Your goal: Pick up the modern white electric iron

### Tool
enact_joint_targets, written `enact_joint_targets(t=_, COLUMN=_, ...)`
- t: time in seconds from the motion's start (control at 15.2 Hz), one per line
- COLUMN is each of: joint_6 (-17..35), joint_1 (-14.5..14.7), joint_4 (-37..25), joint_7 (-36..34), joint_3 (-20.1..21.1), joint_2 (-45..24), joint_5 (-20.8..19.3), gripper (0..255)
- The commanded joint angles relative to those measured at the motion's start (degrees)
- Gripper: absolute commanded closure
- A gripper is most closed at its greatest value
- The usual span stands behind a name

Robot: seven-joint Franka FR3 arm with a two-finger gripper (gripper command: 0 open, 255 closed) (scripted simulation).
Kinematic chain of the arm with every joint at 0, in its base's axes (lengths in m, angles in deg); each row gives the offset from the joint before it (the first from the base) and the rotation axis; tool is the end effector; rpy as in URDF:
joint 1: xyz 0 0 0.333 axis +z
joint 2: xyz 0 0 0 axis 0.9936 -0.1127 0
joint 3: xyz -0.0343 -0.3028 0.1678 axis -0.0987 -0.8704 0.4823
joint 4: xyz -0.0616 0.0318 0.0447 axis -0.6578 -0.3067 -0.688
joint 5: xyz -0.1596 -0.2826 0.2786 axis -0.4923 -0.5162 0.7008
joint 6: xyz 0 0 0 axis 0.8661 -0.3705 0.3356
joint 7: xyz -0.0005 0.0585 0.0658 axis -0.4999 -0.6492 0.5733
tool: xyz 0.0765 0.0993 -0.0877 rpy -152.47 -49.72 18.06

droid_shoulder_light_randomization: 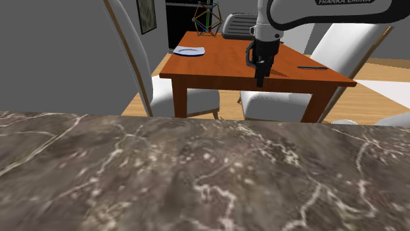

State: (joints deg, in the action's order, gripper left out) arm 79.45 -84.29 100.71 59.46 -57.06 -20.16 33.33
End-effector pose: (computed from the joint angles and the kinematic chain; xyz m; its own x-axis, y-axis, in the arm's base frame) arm 0.3330 -0.0766 0.5536 0.9829 0.1588 -0.0930 0.1716 -0.9734 0.1521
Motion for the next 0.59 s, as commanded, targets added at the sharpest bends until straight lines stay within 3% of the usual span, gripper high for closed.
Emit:
enact_joint_targets(t=0.0, joint_6=1.0, joint_1=-0.1, joint_4=-2.3, joint_7=3.7, joint_3=-2.1, joint_2=-2.0, joint_5=-1.6, gripper=0)
enact_joint_targets(t=0.53, joint_6=5.3, joint_1=0.4, joint_4=-14.2, joint_7=18.5, joint_3=-10.4, joint_2=-12.4, joint_5=-4.9, gripper=0)
